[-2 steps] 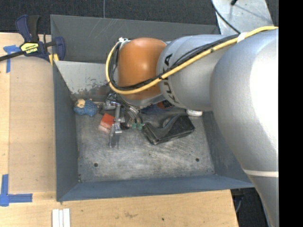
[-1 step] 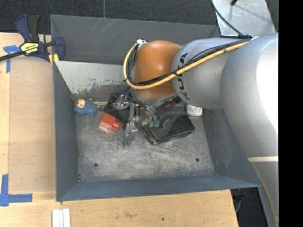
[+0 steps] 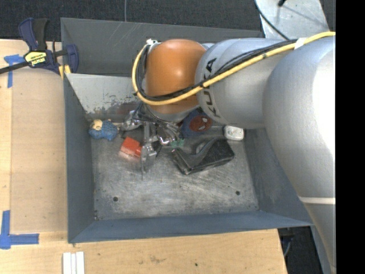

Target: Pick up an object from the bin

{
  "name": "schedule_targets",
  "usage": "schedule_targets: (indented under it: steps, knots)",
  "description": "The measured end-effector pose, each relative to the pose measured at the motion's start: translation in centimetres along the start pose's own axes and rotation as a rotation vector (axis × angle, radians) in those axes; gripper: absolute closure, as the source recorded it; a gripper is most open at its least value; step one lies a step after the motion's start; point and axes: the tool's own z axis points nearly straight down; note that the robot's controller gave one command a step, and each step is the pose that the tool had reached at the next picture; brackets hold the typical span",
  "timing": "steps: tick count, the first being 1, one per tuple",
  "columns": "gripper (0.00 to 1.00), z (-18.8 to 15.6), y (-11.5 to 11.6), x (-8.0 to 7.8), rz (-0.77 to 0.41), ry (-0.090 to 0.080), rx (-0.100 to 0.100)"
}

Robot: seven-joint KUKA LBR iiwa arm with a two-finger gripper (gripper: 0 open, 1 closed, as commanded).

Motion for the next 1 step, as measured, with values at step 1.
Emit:
schedule_targets:
  steps: [1]
  knots:
    - [0.0,3.33,-2.67,-0.44,-0.319,0.001,0.0]
